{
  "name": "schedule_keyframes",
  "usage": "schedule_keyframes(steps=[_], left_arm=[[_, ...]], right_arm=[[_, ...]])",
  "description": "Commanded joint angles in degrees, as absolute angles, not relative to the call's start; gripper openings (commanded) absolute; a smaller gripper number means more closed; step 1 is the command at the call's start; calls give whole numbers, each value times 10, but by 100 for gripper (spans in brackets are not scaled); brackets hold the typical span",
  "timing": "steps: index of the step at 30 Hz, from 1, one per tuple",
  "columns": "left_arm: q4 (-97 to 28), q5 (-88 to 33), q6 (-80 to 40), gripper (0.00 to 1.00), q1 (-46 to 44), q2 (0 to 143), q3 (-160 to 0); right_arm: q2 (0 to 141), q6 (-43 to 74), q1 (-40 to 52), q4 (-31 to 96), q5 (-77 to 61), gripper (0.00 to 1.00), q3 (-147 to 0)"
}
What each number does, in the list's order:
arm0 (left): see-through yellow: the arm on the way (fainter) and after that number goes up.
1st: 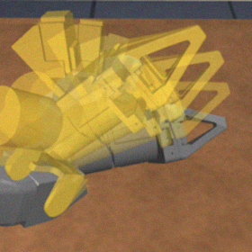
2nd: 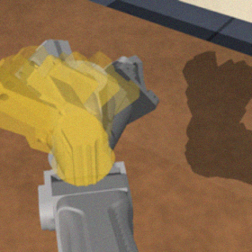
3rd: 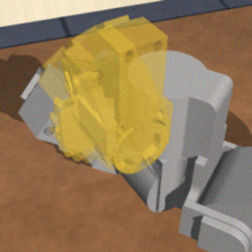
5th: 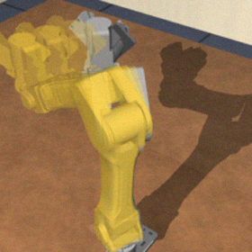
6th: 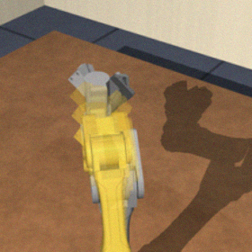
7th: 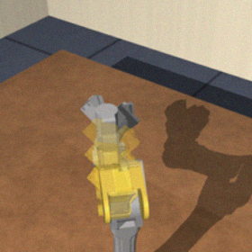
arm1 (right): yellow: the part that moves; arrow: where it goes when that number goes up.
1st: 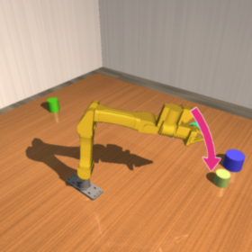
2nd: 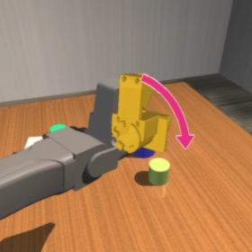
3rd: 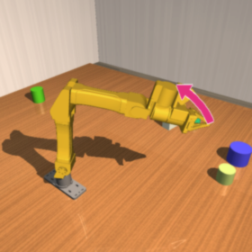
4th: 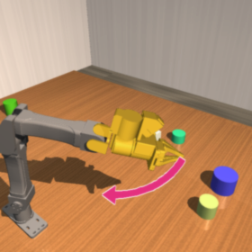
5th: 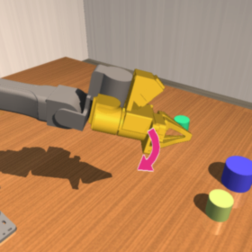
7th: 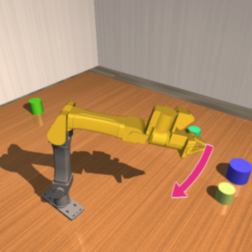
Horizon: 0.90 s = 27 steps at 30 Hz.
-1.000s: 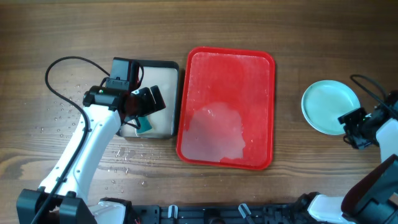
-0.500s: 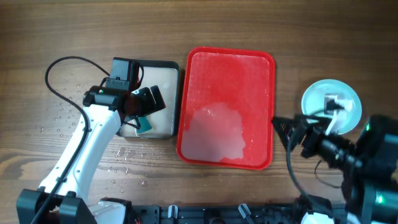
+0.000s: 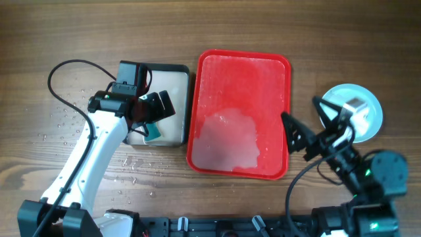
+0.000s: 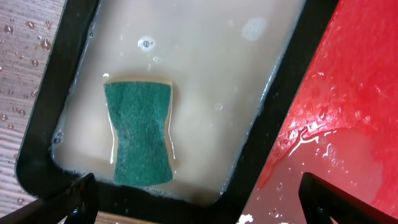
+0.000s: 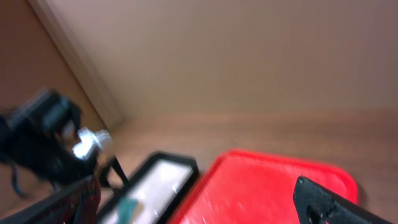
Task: Clean dirty plates on tray and stack at the side
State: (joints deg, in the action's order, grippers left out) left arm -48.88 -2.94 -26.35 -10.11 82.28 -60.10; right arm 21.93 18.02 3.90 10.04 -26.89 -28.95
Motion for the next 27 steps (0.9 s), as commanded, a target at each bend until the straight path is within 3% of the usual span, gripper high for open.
schedule_keyframes(steps=[1, 6, 11, 16, 19, 27], left_arm=[[-489, -32, -257, 100, -99, 818, -603], [-489, -32, -257, 100, -99, 818, -603], [-489, -32, -257, 100, -99, 818, -603], [-489, -32, -257, 100, -99, 818, -603], [-489, -32, -257, 100, -99, 818, -603], [-489, -32, -257, 100, -99, 818, -603]], right_arm=[[111, 152, 40, 95, -186, 100, -195], [2, 149, 40, 67, -39, 100, -102], [2, 73, 40, -130, -63, 100, 0], [2, 60, 40, -99, -58, 100, -3], [4, 61, 40, -4, -54, 100, -3], [25, 61, 40, -2, -53, 99, -3]])
